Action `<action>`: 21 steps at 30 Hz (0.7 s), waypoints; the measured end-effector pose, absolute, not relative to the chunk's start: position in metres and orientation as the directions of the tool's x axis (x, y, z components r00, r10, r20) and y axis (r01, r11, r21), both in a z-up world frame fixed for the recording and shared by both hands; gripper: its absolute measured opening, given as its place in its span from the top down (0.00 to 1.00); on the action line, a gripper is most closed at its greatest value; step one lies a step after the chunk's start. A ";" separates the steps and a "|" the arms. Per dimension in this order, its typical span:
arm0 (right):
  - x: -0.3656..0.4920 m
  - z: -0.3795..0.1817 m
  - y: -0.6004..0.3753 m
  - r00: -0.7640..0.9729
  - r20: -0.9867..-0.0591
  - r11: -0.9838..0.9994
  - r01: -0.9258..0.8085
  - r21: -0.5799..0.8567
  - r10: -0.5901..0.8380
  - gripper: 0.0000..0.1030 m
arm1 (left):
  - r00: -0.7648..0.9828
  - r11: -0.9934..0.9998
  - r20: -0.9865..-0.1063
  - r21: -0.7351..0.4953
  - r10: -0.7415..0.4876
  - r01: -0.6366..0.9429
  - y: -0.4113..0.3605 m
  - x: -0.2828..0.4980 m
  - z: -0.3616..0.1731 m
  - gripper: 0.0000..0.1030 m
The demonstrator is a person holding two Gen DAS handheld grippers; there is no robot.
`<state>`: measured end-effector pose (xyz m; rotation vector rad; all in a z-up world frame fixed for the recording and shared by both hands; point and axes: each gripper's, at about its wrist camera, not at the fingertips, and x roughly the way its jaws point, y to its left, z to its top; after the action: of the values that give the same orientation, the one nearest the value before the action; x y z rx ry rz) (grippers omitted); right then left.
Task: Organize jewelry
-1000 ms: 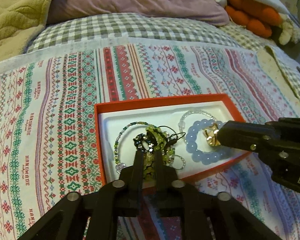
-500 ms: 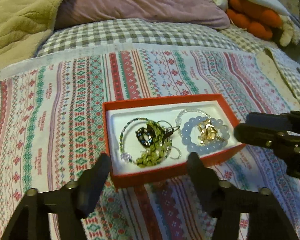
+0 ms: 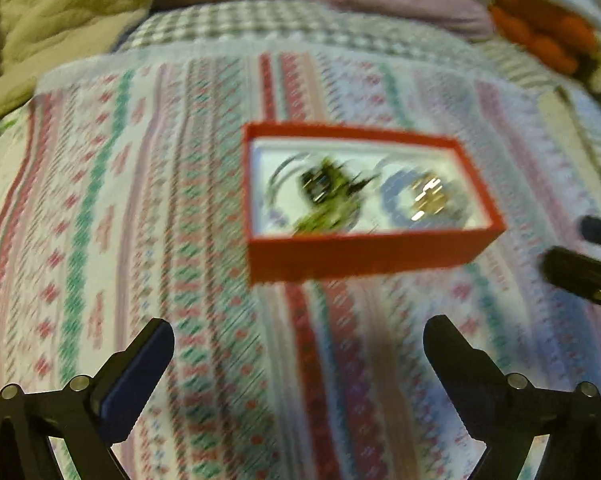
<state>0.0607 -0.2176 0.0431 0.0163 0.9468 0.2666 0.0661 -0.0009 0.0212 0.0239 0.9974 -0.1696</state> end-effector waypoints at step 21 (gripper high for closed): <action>0.048 0.008 -0.202 0.447 -0.889 0.990 -0.134 0.039 0.096 0.03 | 0.480 1.000 -0.877 0.010 0.011 -0.005 0.002 0.043 -0.001 0.01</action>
<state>0.0483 -0.2021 0.0080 -0.0382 1.0979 0.1420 0.0433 0.0015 -0.0013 0.0062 1.0700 0.0097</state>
